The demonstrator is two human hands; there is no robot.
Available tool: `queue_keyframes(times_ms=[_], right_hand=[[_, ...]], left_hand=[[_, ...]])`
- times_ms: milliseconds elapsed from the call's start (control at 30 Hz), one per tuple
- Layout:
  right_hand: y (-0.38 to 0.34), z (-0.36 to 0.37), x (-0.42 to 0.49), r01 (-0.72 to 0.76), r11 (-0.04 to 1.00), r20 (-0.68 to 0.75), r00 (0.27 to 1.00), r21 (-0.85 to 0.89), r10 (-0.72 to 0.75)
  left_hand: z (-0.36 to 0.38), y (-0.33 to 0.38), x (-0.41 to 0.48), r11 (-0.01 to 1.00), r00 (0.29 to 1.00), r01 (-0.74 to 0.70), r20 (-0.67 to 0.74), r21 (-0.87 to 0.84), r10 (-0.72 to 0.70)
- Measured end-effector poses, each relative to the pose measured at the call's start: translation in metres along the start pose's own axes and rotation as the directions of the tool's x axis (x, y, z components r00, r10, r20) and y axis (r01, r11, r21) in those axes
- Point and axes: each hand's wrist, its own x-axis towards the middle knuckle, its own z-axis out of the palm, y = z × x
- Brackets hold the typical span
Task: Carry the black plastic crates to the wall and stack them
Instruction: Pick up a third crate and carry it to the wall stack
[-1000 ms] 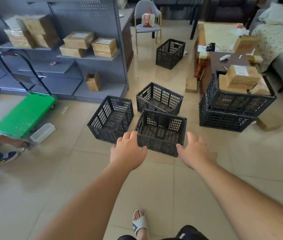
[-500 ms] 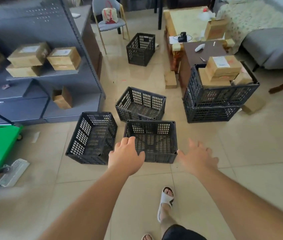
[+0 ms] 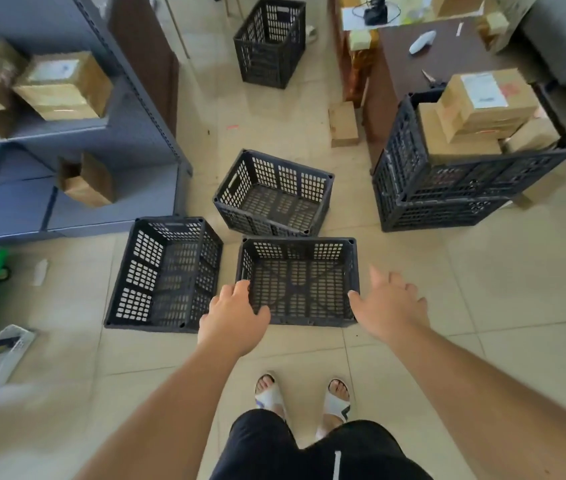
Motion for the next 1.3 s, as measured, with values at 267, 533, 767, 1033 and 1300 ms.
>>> queue_keyframes(times_ms=[267,533,767,1033,1300], right_hand=[[-0.036,0.039,0.111,-0.175,0.980,0.093,0.982,0.097,0.167],[-0.067,0.108,0.204,-0.303,0.931,0.202,0.944,0.204,0.263],[-0.066,0.167,0.272,-0.357,0.901,0.248,0.922,0.247,0.298],[-0.030,0.247,0.339,-0.401,0.896,0.239,0.904,0.190,0.354],[0.002,0.323,0.402,-0.458,0.865,0.202,0.885,0.204,0.420]], left_hand=[[0.028,-0.014,0.131,1.000,0.989,0.013,0.150,-0.019,-0.010],[0.060,-0.038,0.243,0.999,0.966,0.050,0.254,-0.017,-0.044],[0.099,-0.051,0.320,0.987,0.951,0.149,0.283,-0.059,-0.127],[0.178,-0.066,0.387,0.961,0.927,0.250,0.316,-0.118,-0.202],[0.251,-0.100,0.457,0.934,0.926,0.350,0.183,-0.078,-0.331]])
